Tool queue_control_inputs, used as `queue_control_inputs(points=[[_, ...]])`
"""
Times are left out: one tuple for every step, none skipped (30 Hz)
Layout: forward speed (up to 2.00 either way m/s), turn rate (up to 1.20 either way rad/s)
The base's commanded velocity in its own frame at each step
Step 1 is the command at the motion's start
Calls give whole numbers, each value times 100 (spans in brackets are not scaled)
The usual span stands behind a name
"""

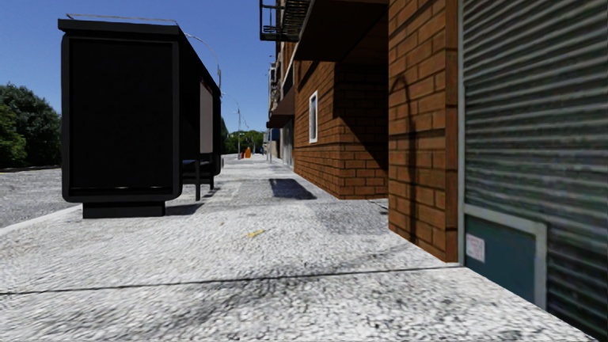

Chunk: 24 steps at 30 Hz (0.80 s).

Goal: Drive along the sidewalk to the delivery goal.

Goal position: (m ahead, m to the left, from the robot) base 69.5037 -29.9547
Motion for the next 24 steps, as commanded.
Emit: queue_control_inputs(points=[[129, 87], [130, 84], [130, 63], [130, 63], [133, 33], [134, 0], [136, 0], [136, 0], [139, 0], [145, 0], [148, 0], [152, 0], [152, 0], [154, 0], [154, -20], [154, -20], [154, -29], [154, -31], [155, -32], [155, -32], [156, -32], [157, -32], [163, -32], [163, -32]])
